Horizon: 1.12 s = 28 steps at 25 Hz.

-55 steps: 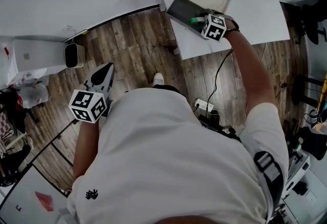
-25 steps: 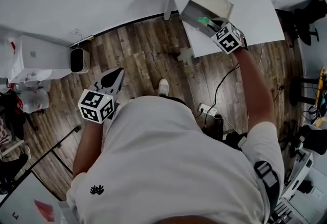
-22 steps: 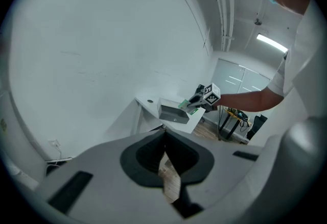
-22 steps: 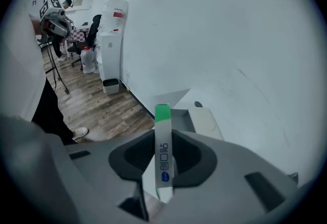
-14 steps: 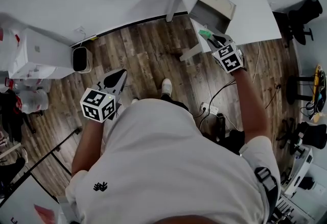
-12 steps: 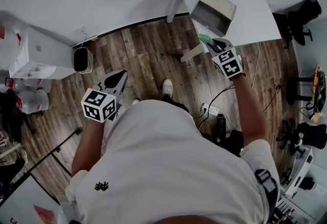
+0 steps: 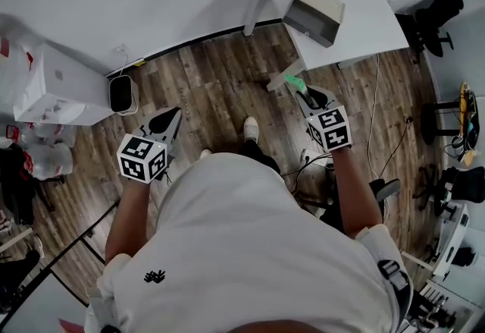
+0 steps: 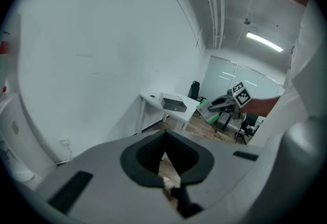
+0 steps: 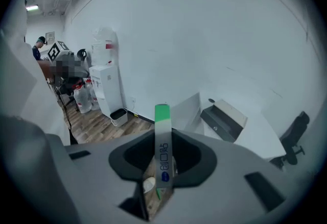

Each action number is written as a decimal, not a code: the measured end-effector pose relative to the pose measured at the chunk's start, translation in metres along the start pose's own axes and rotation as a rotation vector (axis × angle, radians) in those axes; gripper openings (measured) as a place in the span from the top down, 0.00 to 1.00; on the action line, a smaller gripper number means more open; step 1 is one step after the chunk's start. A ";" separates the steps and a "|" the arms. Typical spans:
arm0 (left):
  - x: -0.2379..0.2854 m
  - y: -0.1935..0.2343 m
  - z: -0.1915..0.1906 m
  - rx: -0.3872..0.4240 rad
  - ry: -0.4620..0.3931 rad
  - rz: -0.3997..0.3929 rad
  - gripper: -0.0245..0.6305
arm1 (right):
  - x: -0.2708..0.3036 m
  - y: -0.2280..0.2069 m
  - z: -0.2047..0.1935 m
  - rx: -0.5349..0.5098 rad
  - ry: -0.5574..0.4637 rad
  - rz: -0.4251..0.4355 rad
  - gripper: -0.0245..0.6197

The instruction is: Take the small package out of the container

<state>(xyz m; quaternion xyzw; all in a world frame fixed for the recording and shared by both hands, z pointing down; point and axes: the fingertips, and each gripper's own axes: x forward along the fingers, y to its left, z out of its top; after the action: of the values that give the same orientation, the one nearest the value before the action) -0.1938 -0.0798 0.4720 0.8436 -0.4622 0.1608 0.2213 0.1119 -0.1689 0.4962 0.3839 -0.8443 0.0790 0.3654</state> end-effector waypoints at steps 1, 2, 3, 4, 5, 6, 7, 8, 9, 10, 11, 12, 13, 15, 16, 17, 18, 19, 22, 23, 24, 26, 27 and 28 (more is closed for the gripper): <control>-0.001 0.000 -0.001 0.004 0.001 -0.006 0.95 | -0.004 0.008 -0.002 0.016 -0.004 -0.001 0.82; -0.002 -0.001 -0.003 0.009 0.001 -0.013 0.95 | -0.007 0.016 -0.004 0.030 -0.007 -0.002 0.82; -0.002 -0.002 -0.005 0.014 0.001 -0.021 0.95 | -0.011 0.024 -0.006 0.044 -0.008 -0.002 0.82; -0.002 -0.004 -0.007 0.019 0.002 -0.030 0.95 | -0.013 0.031 -0.009 0.059 -0.009 -0.003 0.82; -0.002 -0.005 -0.009 0.023 0.002 -0.039 0.95 | -0.016 0.038 -0.010 0.072 -0.010 -0.003 0.82; -0.002 -0.007 -0.011 0.027 0.005 -0.047 0.95 | -0.018 0.044 -0.012 0.083 -0.013 -0.003 0.82; -0.003 -0.009 -0.013 0.030 0.008 -0.056 0.95 | -0.019 0.051 -0.012 0.093 -0.016 -0.002 0.82; -0.004 -0.010 -0.015 0.033 0.012 -0.064 0.95 | -0.021 0.057 -0.013 0.101 -0.019 0.000 0.82; -0.005 -0.013 -0.017 0.037 0.015 -0.072 0.95 | -0.024 0.063 -0.013 0.107 -0.022 0.002 0.82; -0.005 -0.015 -0.019 0.039 0.018 -0.079 0.95 | -0.026 0.068 -0.014 0.111 -0.025 0.003 0.82; -0.006 -0.018 -0.021 0.040 0.020 -0.086 0.95 | -0.029 0.072 -0.015 0.115 -0.026 0.003 0.82; -0.007 -0.020 -0.023 0.039 0.021 -0.092 0.95 | -0.032 0.076 -0.016 0.120 -0.027 0.005 0.82; -0.008 -0.021 -0.025 0.038 0.023 -0.097 0.95 | -0.034 0.080 -0.017 0.124 -0.027 0.008 0.82; -0.009 -0.025 -0.027 0.036 0.025 -0.109 0.95 | -0.038 0.087 -0.018 0.132 -0.025 0.013 0.82; -0.010 -0.029 -0.028 0.036 0.026 -0.116 0.95 | -0.040 0.090 -0.018 0.136 -0.025 0.015 0.82; -0.011 -0.032 -0.029 0.036 0.027 -0.124 0.95 | -0.043 0.092 -0.019 0.142 -0.024 0.018 0.82; -0.012 -0.036 -0.030 0.036 0.029 -0.131 0.95 | -0.045 0.093 -0.020 0.147 -0.023 0.020 0.82; -0.012 -0.039 -0.032 0.037 0.033 -0.137 0.95 | -0.047 0.095 -0.021 0.151 -0.022 0.023 0.82; -0.014 -0.043 -0.038 0.037 0.047 -0.145 0.95 | -0.050 0.099 -0.024 0.154 -0.016 0.029 0.82; -0.015 -0.043 -0.040 0.037 0.050 -0.147 0.95 | -0.050 0.101 -0.024 0.156 -0.015 0.031 0.82; -0.016 -0.043 -0.041 0.037 0.053 -0.149 0.95 | -0.050 0.103 -0.024 0.157 -0.016 0.033 0.82; -0.018 -0.042 -0.041 0.040 0.053 -0.151 0.95 | -0.050 0.106 -0.022 0.158 -0.019 0.036 0.82; -0.018 -0.042 -0.040 0.040 0.051 -0.151 0.95 | -0.051 0.108 -0.021 0.158 -0.020 0.036 0.82; -0.019 -0.041 -0.038 0.040 0.048 -0.151 0.95 | -0.051 0.108 -0.020 0.157 -0.021 0.036 0.82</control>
<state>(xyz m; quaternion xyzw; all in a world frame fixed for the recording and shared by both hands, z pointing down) -0.1709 -0.0269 0.4863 0.8762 -0.3883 0.1732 0.2268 0.0689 -0.0554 0.4916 0.3968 -0.8462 0.1477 0.3237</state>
